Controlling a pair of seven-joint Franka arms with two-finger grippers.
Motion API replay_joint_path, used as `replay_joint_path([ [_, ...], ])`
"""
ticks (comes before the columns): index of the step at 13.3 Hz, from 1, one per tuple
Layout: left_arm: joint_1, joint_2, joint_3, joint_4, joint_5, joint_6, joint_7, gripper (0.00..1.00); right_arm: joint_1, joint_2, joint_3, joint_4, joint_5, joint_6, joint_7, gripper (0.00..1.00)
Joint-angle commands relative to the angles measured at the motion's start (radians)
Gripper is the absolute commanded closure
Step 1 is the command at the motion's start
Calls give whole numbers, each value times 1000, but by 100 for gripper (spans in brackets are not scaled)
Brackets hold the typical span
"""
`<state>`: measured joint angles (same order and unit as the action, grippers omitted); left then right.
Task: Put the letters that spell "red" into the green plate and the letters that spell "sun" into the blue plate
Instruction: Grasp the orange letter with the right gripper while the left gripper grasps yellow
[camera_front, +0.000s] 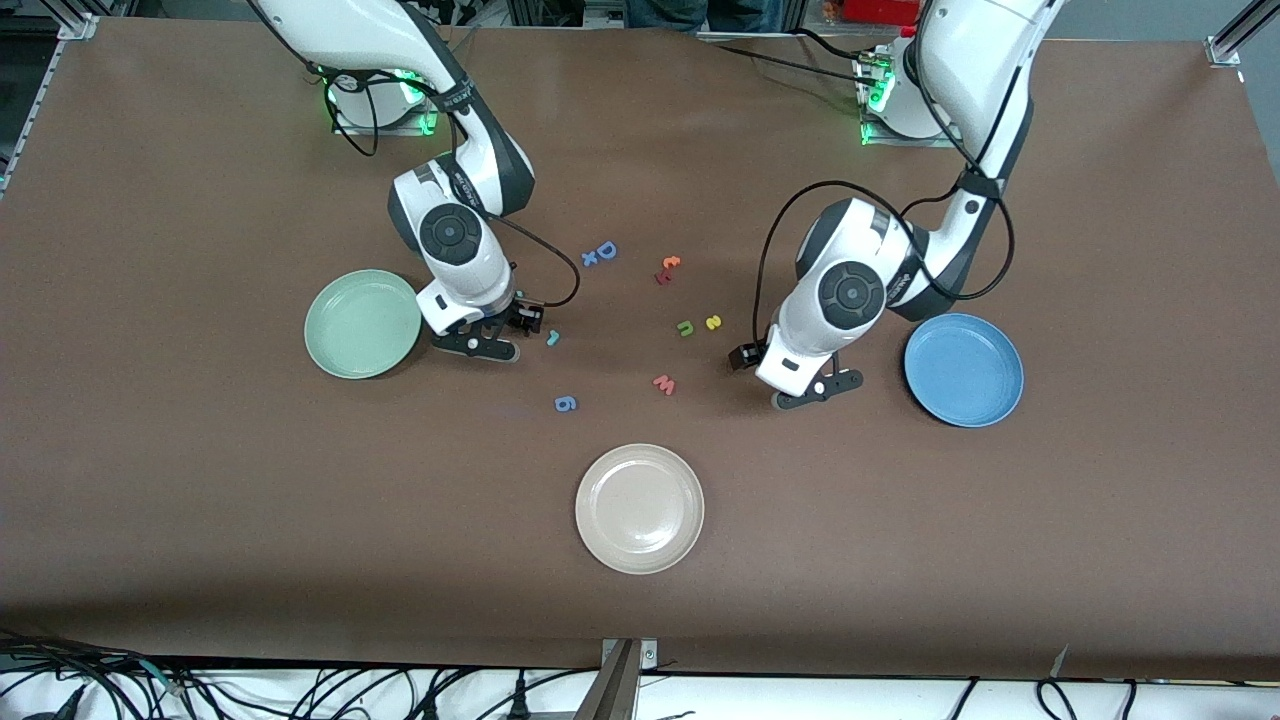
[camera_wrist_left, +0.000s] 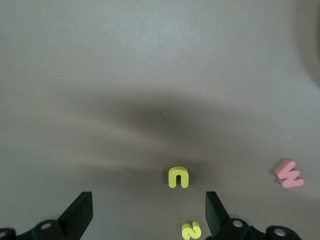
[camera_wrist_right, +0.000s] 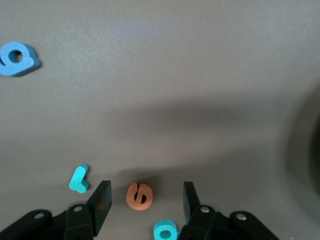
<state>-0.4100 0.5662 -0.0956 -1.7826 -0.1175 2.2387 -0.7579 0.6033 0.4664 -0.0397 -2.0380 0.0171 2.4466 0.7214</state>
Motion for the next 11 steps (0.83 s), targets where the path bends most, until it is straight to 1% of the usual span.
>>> replay_joint_path([
  [1,-36,49,7,6,-13,36,-47,2,22,24,-11,4,-5,43,38,33],
  [3,-53,76,8,2,-13,76,-57,5,36,46,-11,4,-5,66,52,33],
  [7,-79,109,8,2,-11,108,-96,12,39,46,-11,-16,-5,66,65,33],
  [8,-82,115,8,2,-4,113,-97,17,42,38,-11,-39,-5,68,72,33],
  [9,-84,119,8,2,11,113,-97,18,42,37,-11,-47,-5,72,72,33],
  [11,-85,121,8,2,25,113,-98,25,42,40,-11,-47,-5,91,72,35],
])
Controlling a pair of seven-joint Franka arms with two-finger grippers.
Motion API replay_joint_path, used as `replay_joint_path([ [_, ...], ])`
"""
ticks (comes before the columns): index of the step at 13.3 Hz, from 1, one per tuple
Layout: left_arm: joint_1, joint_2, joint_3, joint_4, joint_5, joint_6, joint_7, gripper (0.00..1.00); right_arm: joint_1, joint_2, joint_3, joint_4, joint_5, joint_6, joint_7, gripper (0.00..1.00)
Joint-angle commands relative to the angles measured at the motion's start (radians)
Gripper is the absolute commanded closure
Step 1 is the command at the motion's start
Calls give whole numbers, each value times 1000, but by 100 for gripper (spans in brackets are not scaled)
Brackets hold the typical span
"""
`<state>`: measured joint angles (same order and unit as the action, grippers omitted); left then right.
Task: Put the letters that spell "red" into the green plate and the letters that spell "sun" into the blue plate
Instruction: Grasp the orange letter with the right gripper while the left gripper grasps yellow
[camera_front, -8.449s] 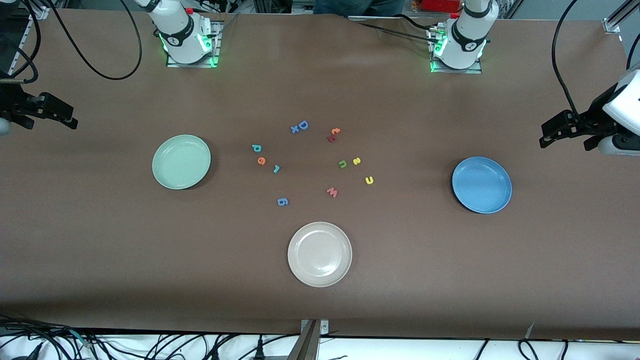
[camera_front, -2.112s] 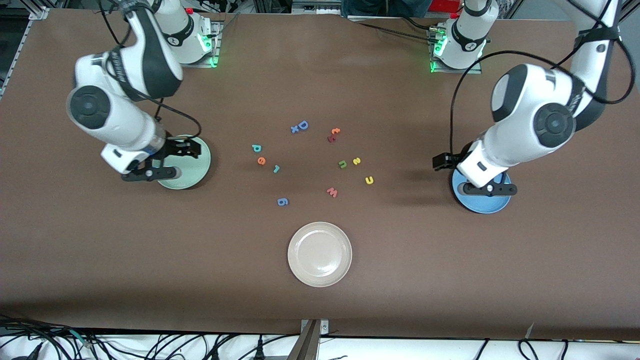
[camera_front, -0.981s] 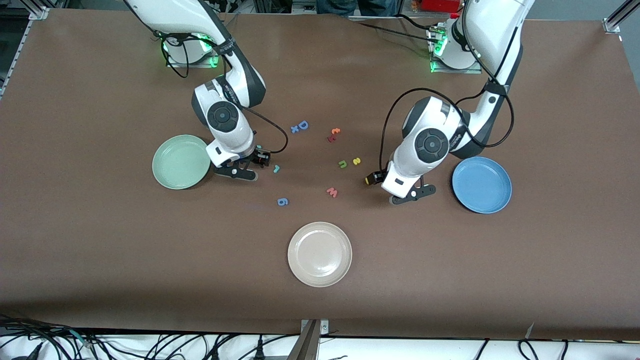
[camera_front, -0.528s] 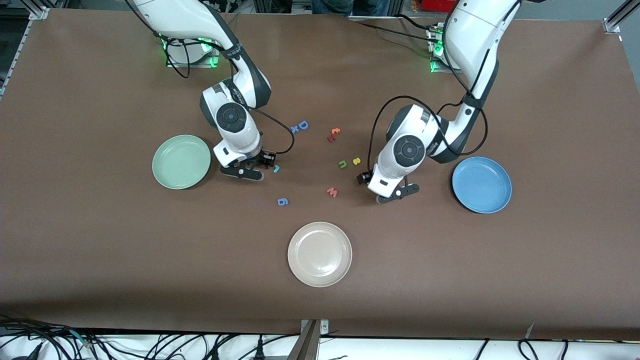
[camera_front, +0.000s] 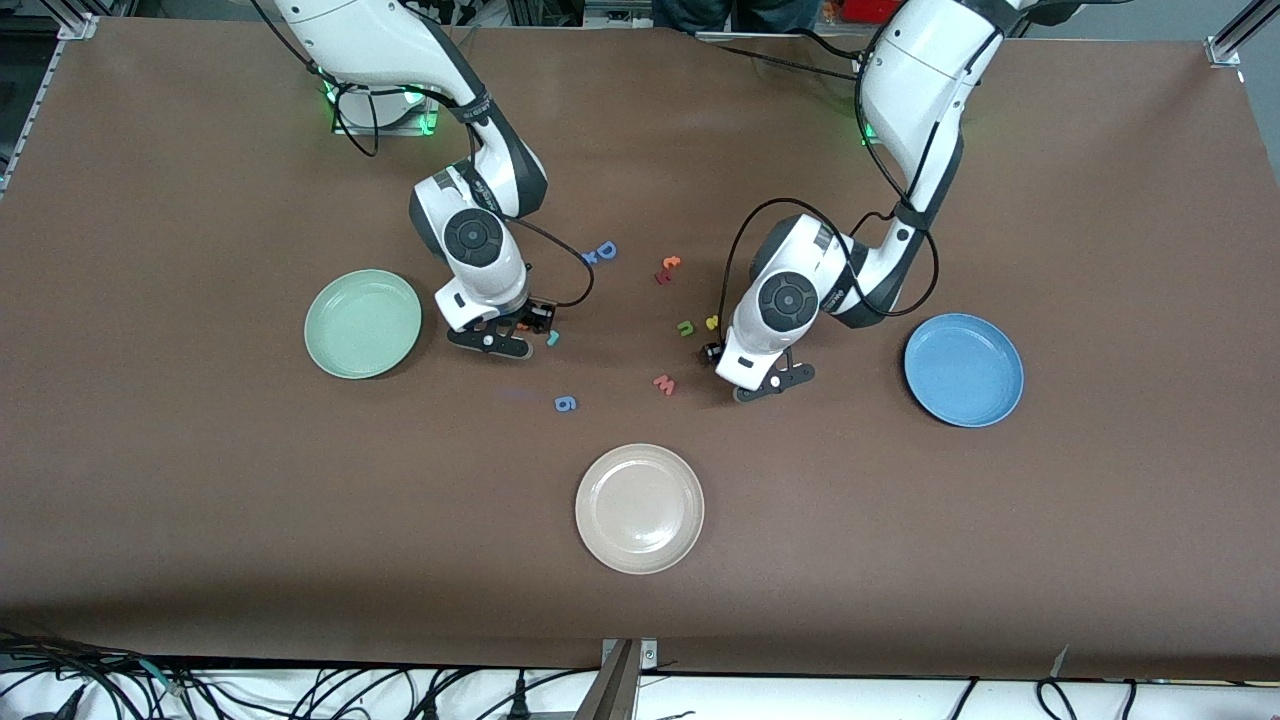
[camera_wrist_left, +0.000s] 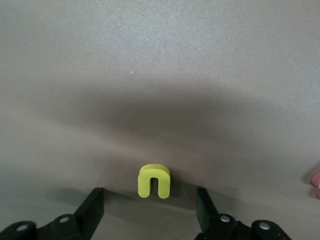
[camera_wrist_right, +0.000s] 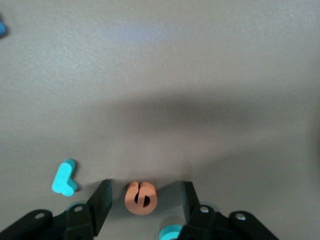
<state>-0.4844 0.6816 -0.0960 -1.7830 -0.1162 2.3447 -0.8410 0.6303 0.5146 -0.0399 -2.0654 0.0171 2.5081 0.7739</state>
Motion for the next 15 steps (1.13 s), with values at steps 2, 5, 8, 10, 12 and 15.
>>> replay_joint_path([
  [2,-10,6,10,2,24,7,-15,26,19,-5,-11,-21,-5,32,19,35],
  [5,-10,6,15,1,75,7,-15,31,28,-2,-11,-22,-5,32,19,46],
  [8,-5,6,16,-7,116,7,-15,33,28,-2,-11,-22,-6,31,16,64],
  [10,-5,6,18,-10,118,7,-15,35,28,-5,-14,-21,-6,26,13,85],
  [12,-5,6,16,-12,118,8,-15,40,25,-22,-21,-19,-6,23,-7,86],
  [15,-5,6,16,-12,119,11,-15,51,23,-114,-125,-12,-5,-114,-175,86],
])
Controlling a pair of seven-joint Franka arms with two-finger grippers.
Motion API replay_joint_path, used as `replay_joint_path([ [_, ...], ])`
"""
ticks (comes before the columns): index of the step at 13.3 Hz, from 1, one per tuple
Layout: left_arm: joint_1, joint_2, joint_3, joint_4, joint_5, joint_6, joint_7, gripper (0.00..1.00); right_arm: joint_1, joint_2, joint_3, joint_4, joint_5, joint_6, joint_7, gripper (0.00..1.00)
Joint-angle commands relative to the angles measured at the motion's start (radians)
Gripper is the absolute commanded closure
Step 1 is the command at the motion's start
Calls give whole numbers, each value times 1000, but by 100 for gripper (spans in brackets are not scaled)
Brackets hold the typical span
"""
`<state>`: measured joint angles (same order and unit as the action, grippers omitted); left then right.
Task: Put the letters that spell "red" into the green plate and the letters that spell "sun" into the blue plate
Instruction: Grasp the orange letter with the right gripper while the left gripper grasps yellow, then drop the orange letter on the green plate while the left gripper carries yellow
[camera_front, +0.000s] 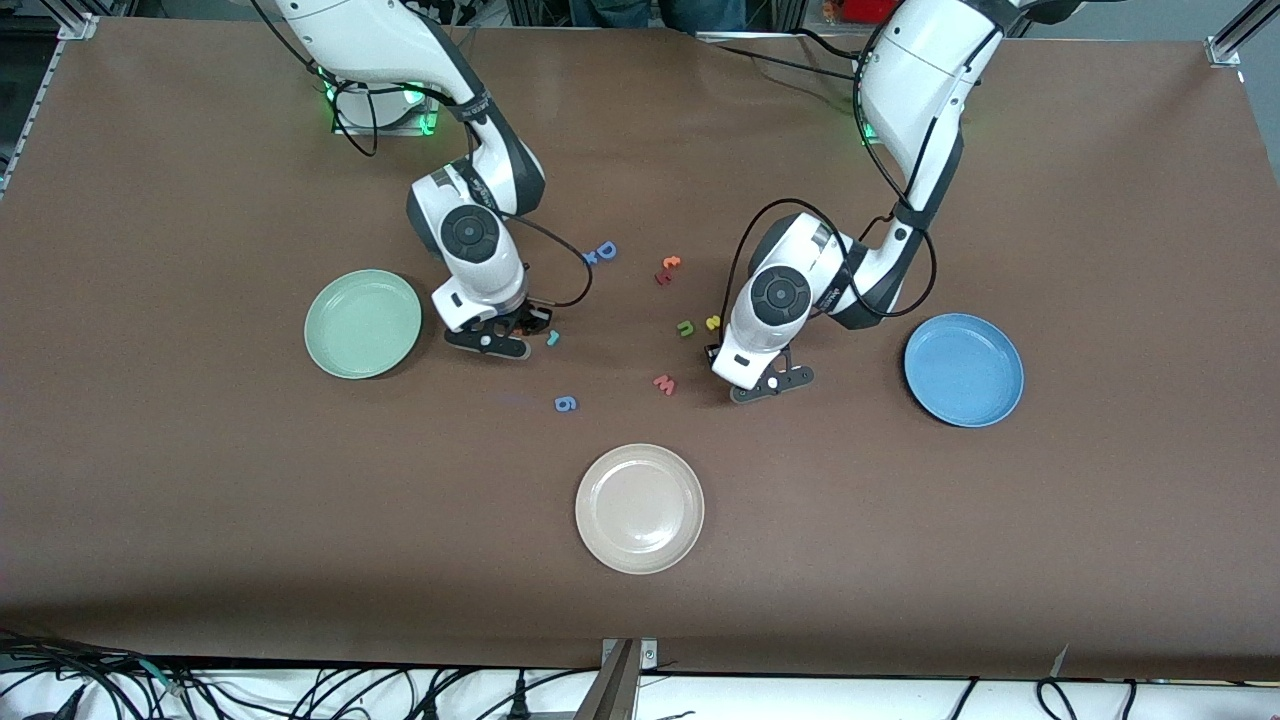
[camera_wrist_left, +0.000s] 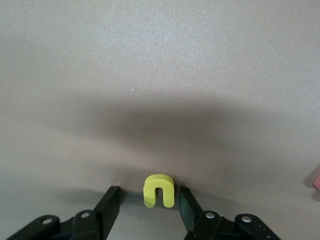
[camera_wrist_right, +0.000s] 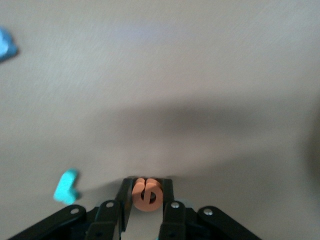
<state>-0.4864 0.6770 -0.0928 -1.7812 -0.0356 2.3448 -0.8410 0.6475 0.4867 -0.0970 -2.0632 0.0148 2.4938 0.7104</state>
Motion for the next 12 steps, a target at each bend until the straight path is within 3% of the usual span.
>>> replay_joint_path([
  [1,-6,10,15,-14,37,11,-15,55,4,-117,-114,-14,-1,-157,-215,86],
  [2,-3,10,13,-12,37,11,-15,62,3,-144,-160,-14,2,-202,-315,86],
  [7,-1,7,13,-12,37,10,-15,75,1,-186,-332,-25,4,-332,-544,86],
  [8,3,3,15,-9,37,8,-13,79,0,-185,-351,-41,4,-332,-555,86],
  [12,46,-65,47,-7,39,-45,95,80,-25,-163,-356,-100,7,-284,-555,86],
])
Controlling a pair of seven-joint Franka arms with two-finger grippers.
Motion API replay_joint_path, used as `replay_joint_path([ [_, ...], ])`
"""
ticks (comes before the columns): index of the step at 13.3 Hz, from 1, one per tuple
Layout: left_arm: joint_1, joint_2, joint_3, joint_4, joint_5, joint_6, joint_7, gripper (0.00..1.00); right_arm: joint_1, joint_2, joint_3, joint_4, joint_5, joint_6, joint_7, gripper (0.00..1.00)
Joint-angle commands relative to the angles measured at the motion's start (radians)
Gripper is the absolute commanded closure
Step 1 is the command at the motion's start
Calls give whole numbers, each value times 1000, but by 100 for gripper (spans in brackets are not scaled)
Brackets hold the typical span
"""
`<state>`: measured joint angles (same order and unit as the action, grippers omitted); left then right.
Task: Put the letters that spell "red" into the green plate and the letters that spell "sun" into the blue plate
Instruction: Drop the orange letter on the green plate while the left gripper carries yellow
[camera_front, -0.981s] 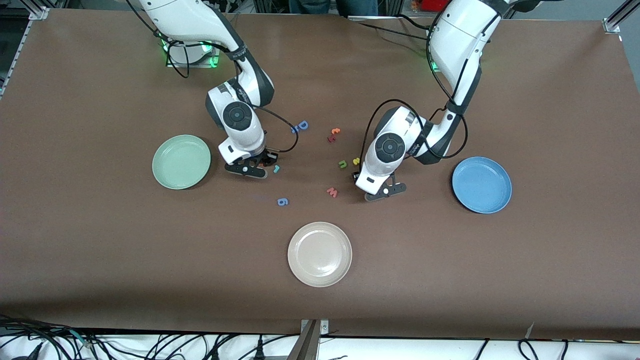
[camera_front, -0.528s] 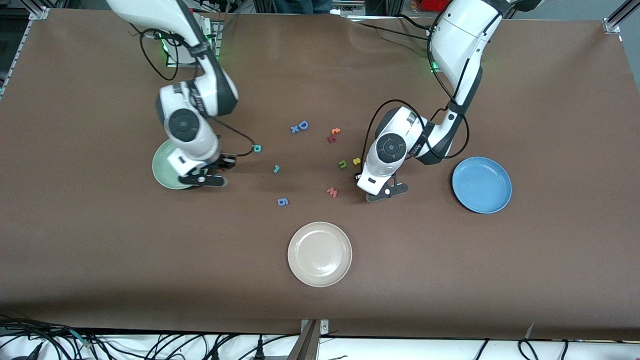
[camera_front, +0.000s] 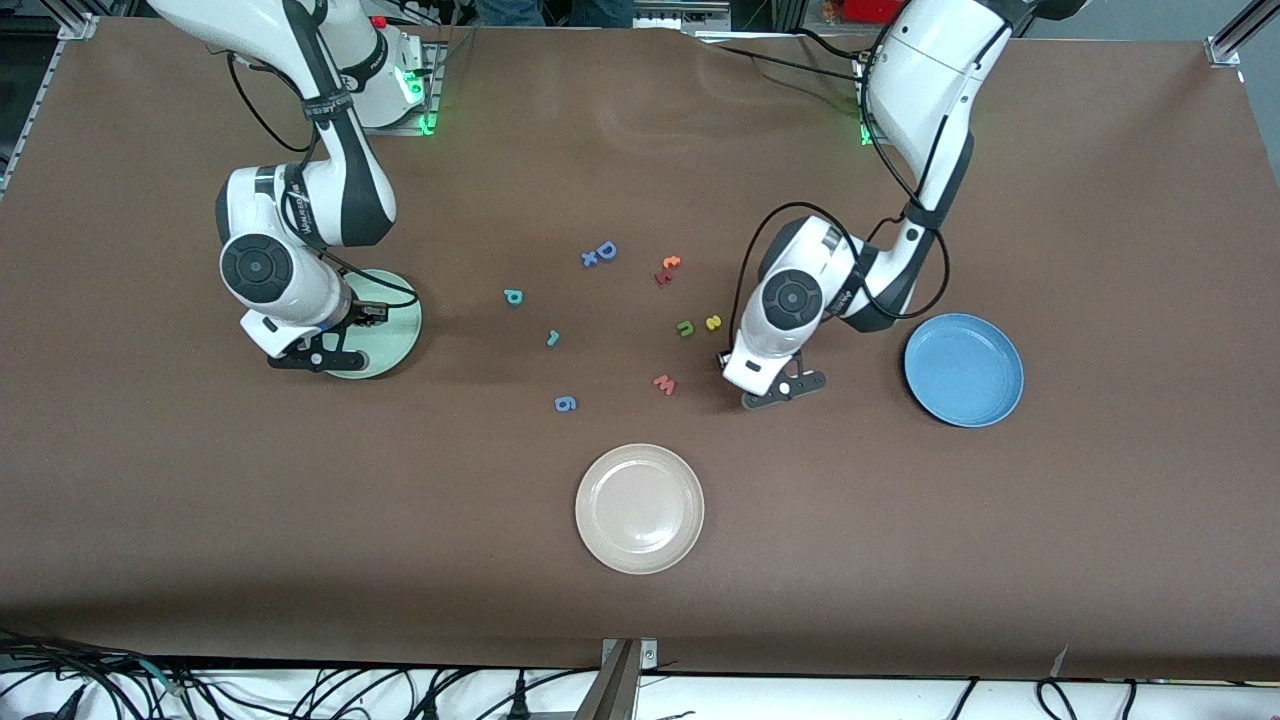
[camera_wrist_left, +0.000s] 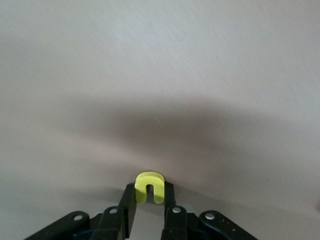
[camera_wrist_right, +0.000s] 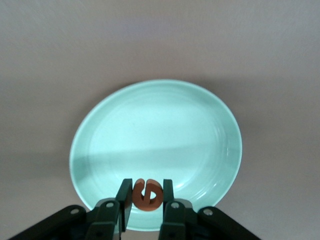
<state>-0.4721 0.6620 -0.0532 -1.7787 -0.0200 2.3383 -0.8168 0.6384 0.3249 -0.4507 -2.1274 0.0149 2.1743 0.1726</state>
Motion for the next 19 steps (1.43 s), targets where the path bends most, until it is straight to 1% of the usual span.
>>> replay_joint_path([
  [1,46,-65,22,-10,22,-65,126,80,-16,0,-2,-54,8,56,-18,85],
  [2,56,-79,32,-14,22,-73,171,79,-16,5,-2,-65,8,76,-18,85],
  [4,91,-120,50,-15,22,-131,275,79,-16,42,-2,-83,11,107,-18,85],
  [5,122,-146,61,-15,22,-164,360,79,-16,54,0,-89,13,125,-18,82],
  [6,142,-166,93,-15,22,-198,464,79,-16,66,0,-89,14,125,-18,69],
  [7,165,-182,119,-15,22,-221,578,79,-17,72,0,-88,16,127,-16,27],
  [8,209,-196,124,-16,20,-240,684,79,-17,77,0,-86,16,125,-16,0],
  [10,265,-217,137,-18,15,-278,871,79,-17,74,0,-82,16,119,-15,0],
  [12,305,-225,148,-39,9,-286,1046,79,-17,60,1,-75,16,114,-10,0],
  [13,322,-220,147,-50,8,-286,1105,79,-16,50,6,-75,17,114,-2,0],
  [15,337,-200,148,-85,6,-283,1131,83,-8,33,13,-74,19,113,52,0],
  [16,340,-196,148,-94,6,-280,1131,83,-2,23,39,-69,19,110,103,0],
  [19,355,-142,154,-96,6,-258,1131,83,-2,11,157,-49,22,99,362,0],
])
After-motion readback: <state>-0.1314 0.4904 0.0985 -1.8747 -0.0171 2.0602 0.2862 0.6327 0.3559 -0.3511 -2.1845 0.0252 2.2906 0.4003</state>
